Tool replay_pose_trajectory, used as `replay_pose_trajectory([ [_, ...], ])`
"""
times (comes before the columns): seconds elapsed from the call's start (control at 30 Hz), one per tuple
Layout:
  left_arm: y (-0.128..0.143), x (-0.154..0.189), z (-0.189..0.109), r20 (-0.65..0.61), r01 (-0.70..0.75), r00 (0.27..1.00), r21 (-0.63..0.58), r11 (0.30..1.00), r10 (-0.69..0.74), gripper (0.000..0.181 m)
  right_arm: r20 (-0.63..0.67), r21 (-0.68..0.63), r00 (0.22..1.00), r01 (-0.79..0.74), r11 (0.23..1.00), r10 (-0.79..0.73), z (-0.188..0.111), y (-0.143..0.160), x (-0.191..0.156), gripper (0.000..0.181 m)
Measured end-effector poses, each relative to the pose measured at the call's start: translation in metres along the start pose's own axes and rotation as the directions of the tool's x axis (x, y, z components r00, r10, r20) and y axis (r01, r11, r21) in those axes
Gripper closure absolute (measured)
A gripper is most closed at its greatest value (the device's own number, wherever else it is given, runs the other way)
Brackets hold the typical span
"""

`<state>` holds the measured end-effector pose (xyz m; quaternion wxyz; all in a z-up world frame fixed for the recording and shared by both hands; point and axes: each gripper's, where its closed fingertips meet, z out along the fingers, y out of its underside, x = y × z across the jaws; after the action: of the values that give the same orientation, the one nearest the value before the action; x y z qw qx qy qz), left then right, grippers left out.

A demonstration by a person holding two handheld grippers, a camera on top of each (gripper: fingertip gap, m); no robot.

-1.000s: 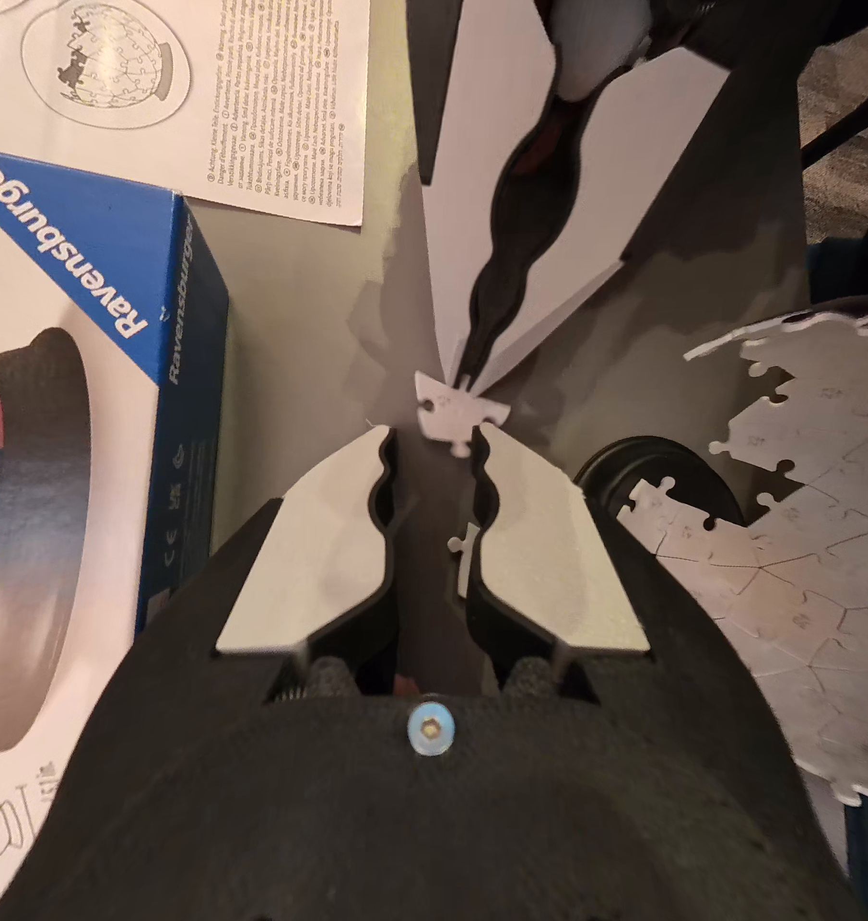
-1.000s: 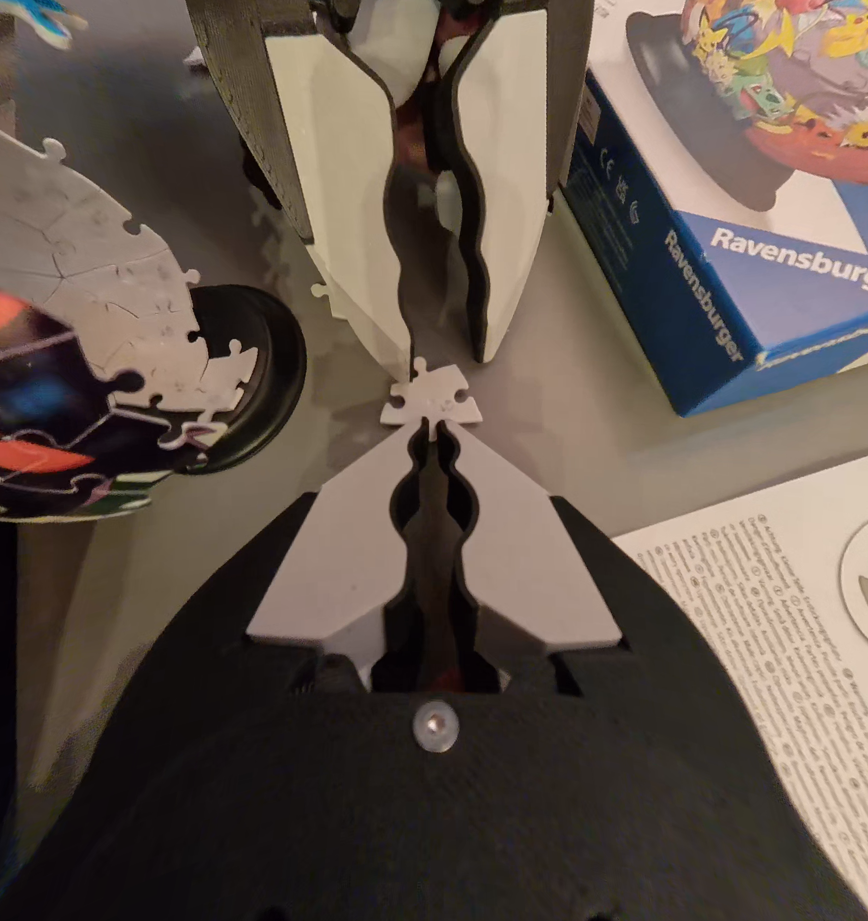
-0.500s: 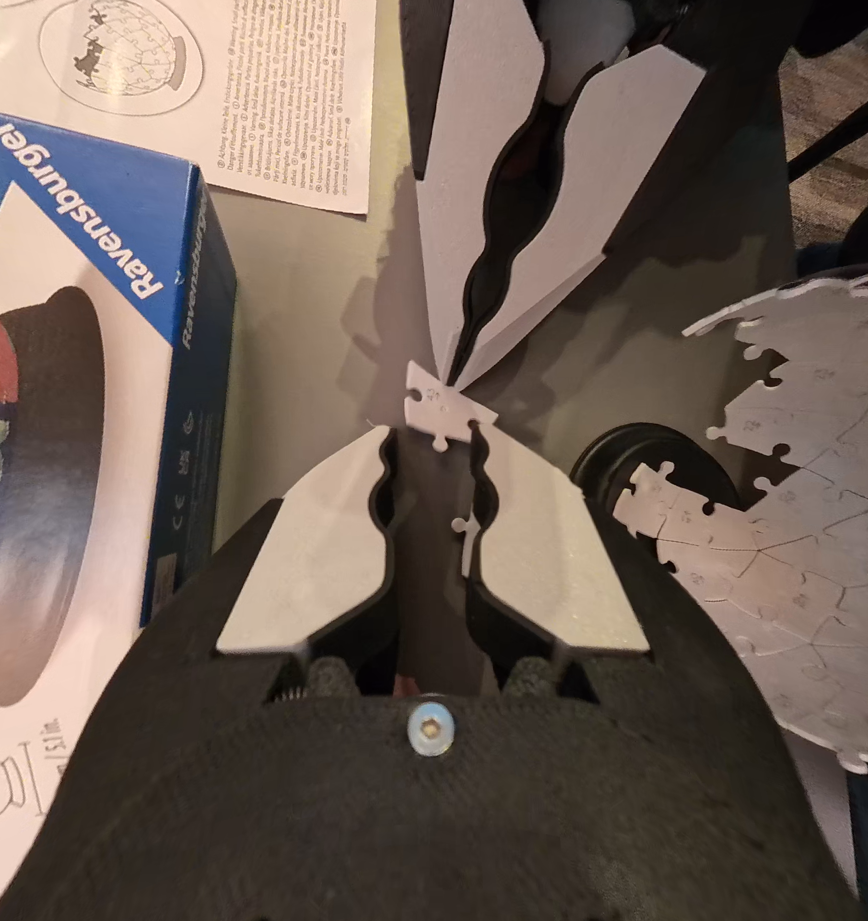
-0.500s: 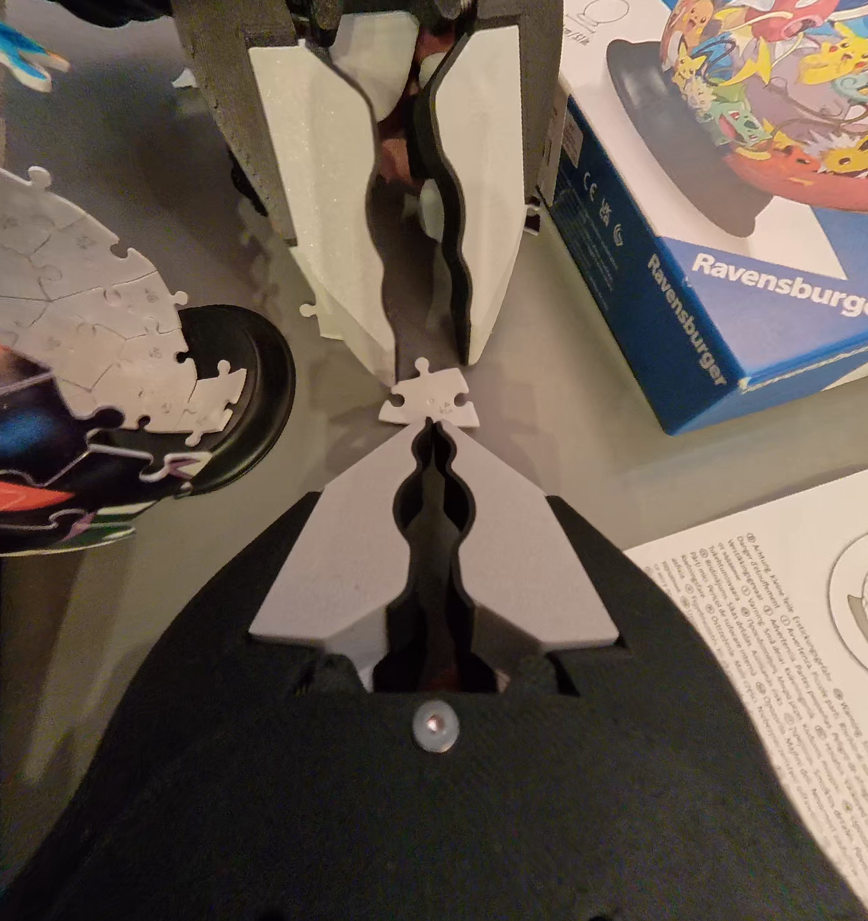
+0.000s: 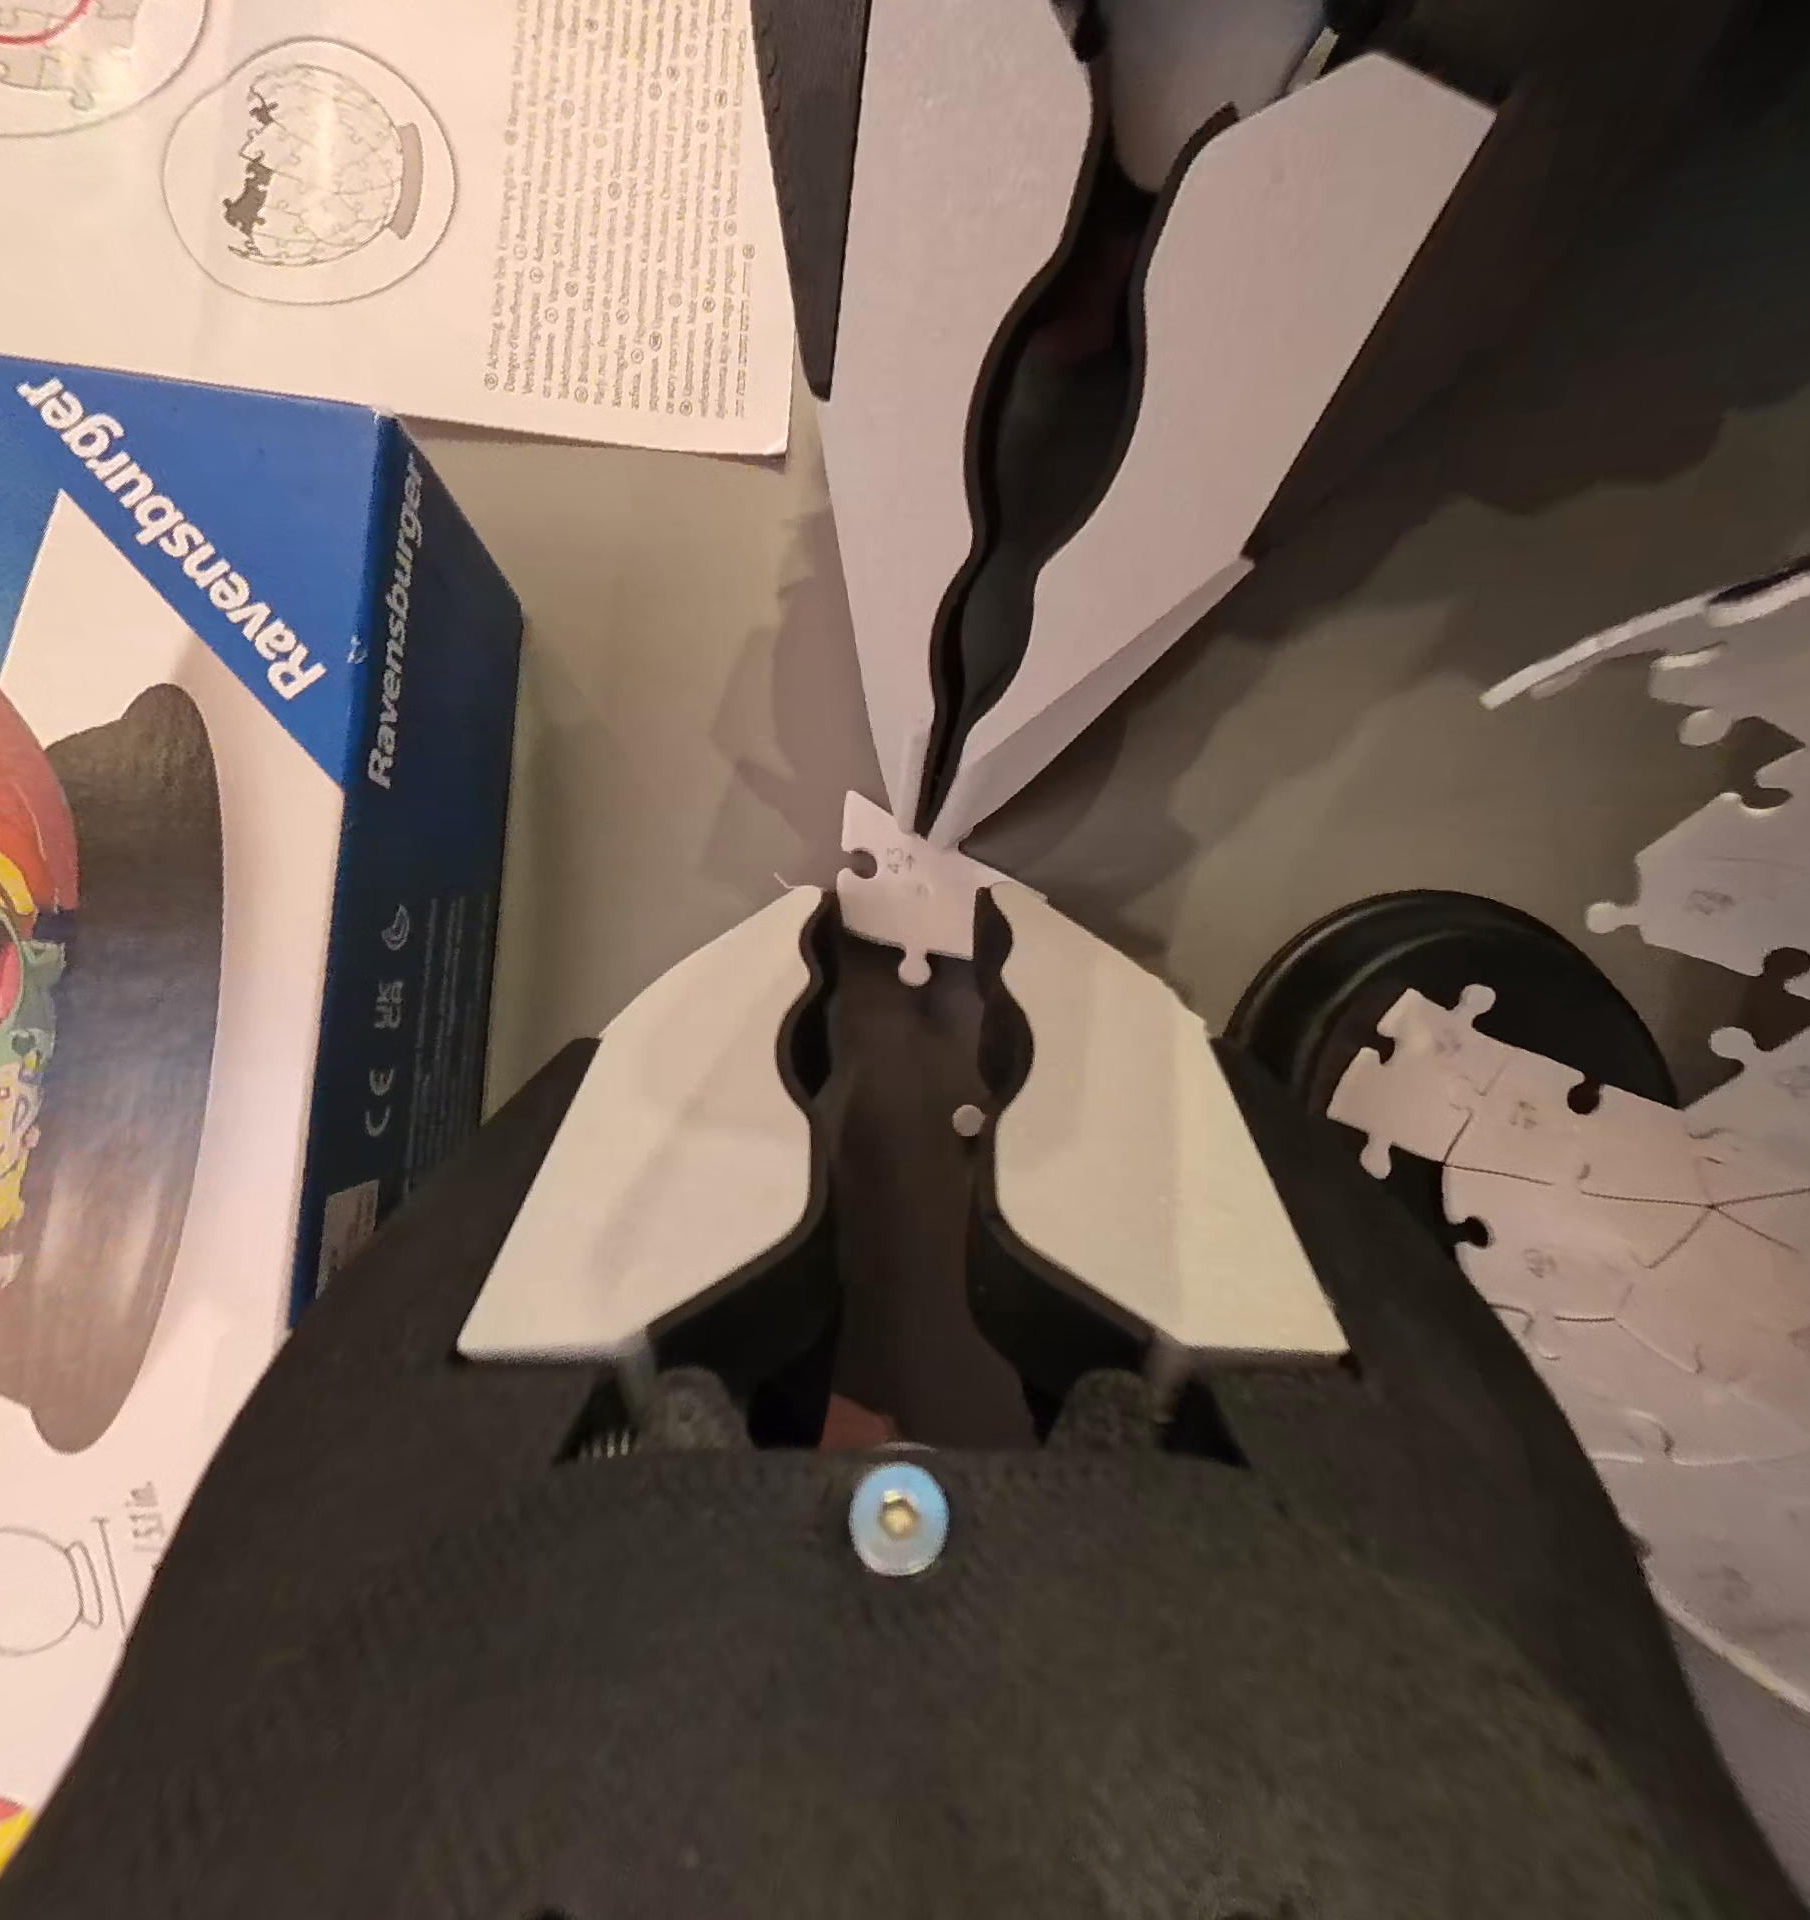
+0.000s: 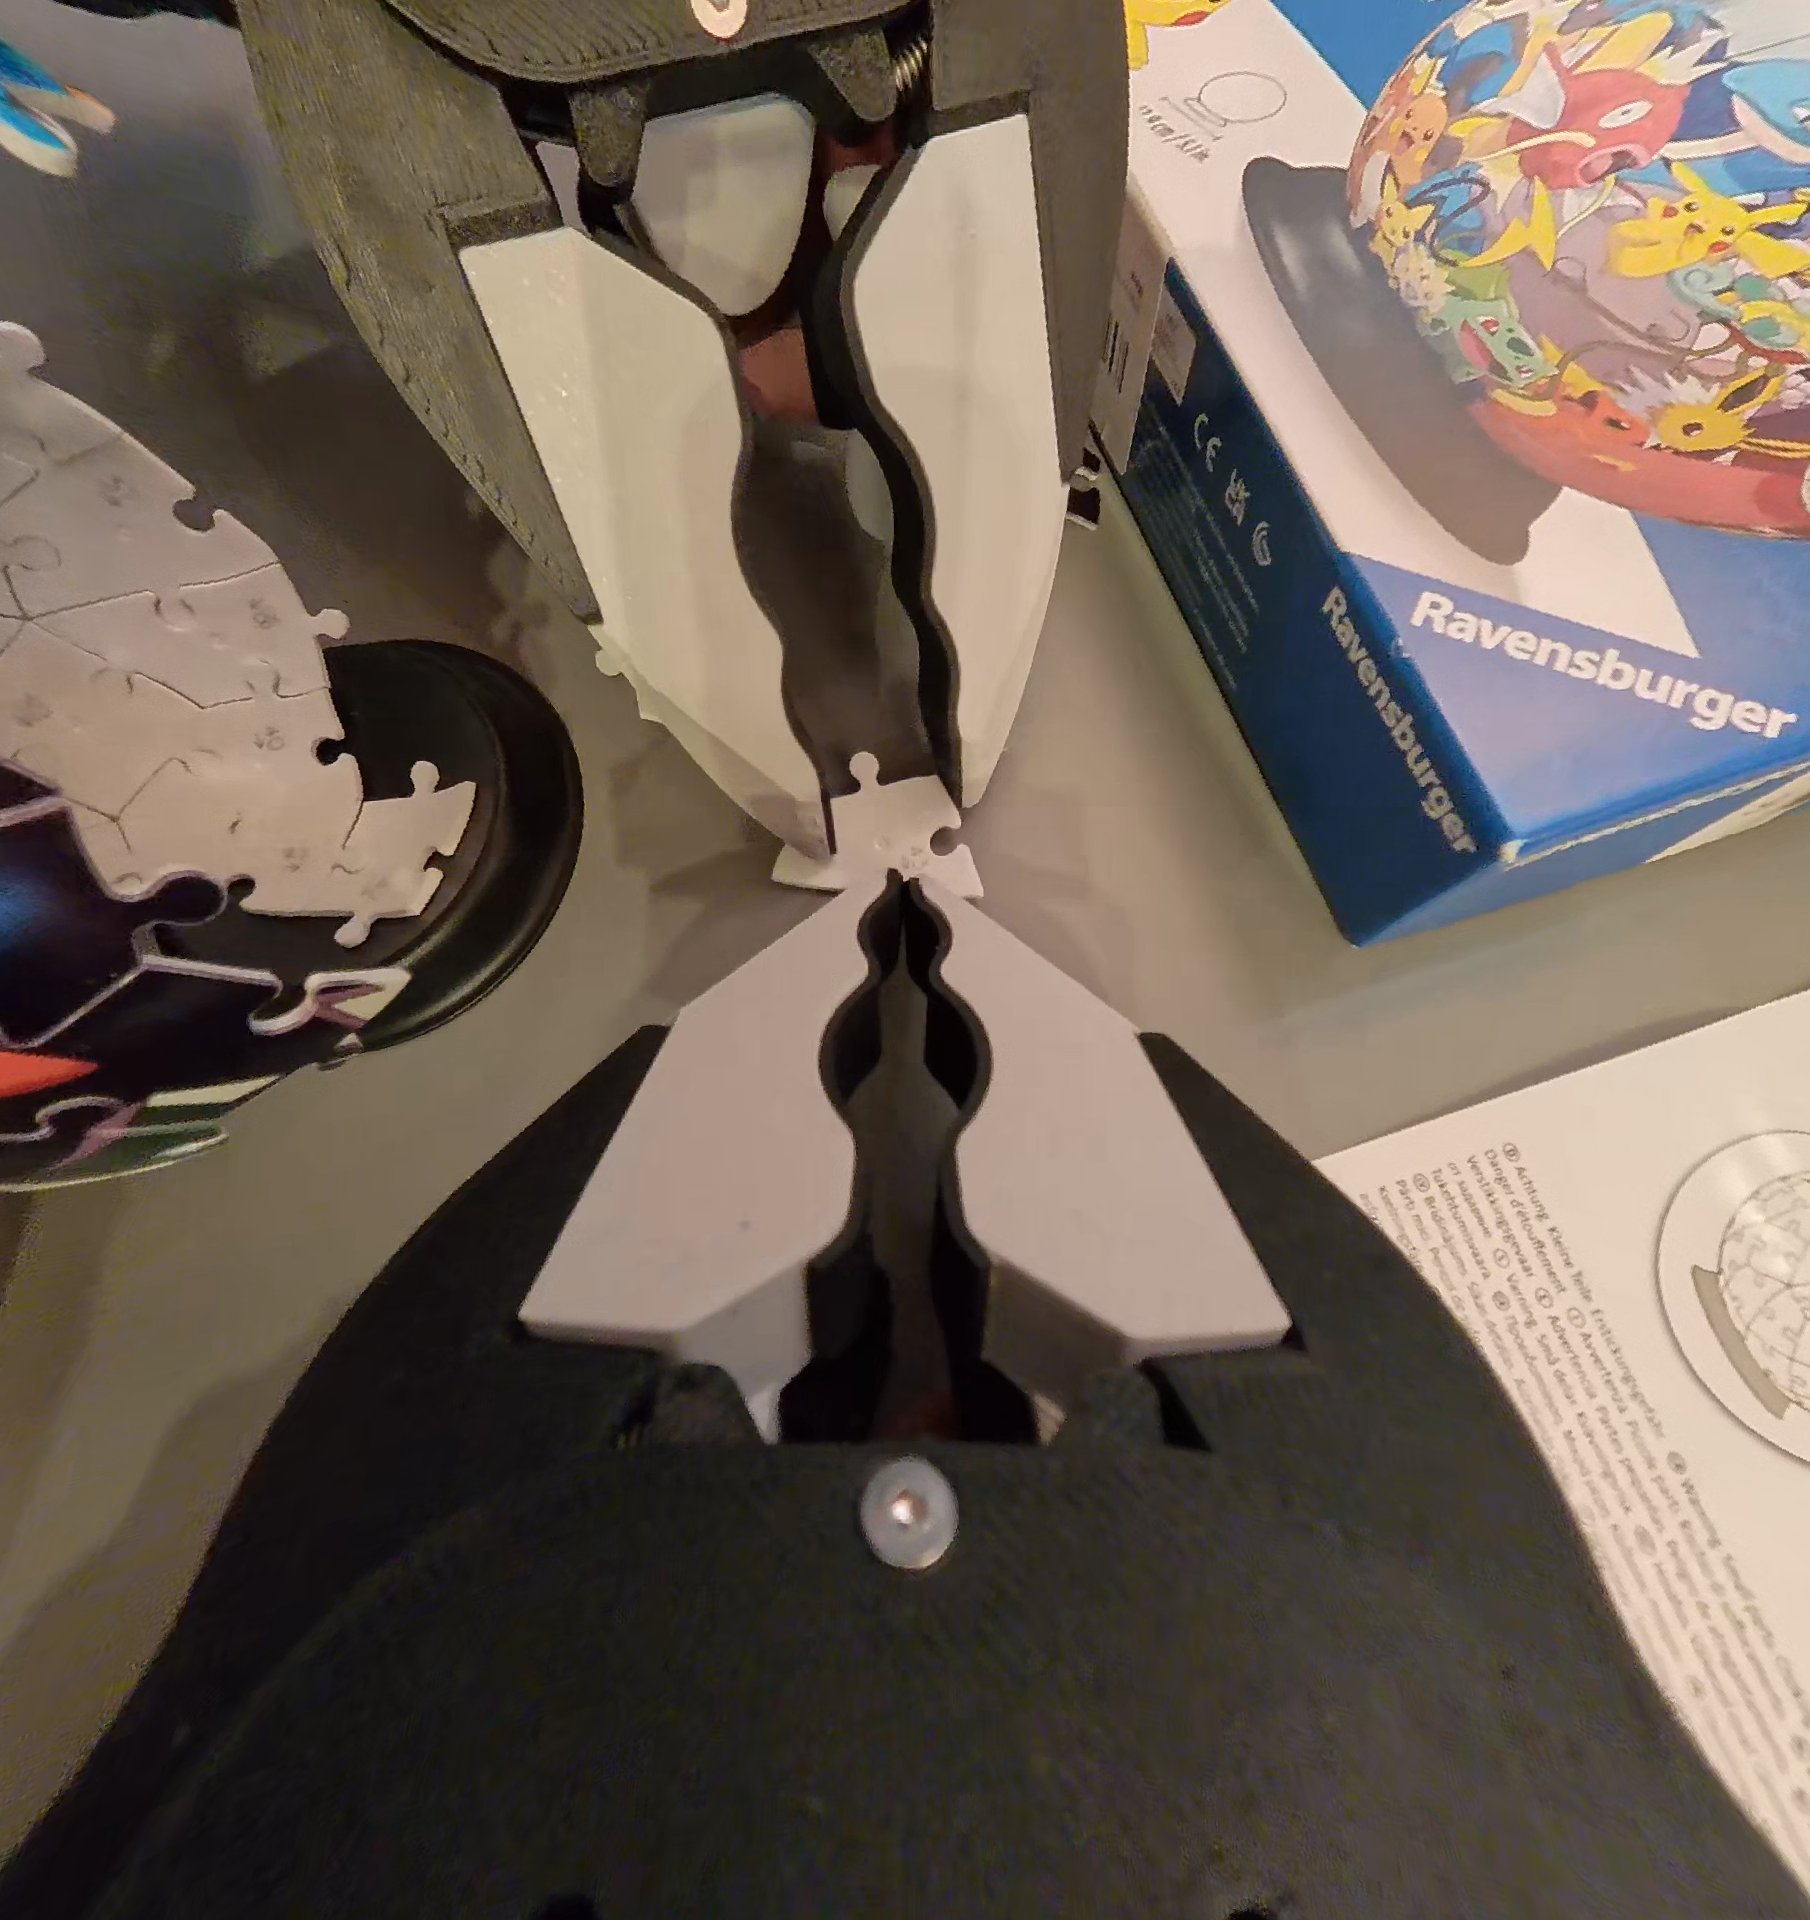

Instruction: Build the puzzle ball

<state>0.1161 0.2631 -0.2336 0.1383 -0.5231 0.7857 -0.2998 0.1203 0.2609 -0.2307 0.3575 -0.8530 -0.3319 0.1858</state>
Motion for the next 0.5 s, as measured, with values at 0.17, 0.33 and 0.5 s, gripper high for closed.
replay_pose_trajectory([
  [0.17,0.000,-0.002,0.000,0.029,0.032,0.999,0.010,0.999,-0.033,0.166,-0.035,0.013,0.999,0.020,1.000,-0.020,-0.002,-0.001,0.001,0.181],
  [0.33,-0.007,-0.007,-0.004,0.063,0.041,0.997,0.051,0.998,-0.044,0.174,-0.055,0.033,0.998,0.028,0.999,-0.027,-0.004,-0.002,0.002,0.181],
  [0.5,-0.015,-0.010,-0.011,0.065,0.089,0.993,0.133,0.987,-0.098,0.178,0.004,0.122,0.995,-0.102,0.987,0.102,-0.015,-0.011,0.004,0.180],
])
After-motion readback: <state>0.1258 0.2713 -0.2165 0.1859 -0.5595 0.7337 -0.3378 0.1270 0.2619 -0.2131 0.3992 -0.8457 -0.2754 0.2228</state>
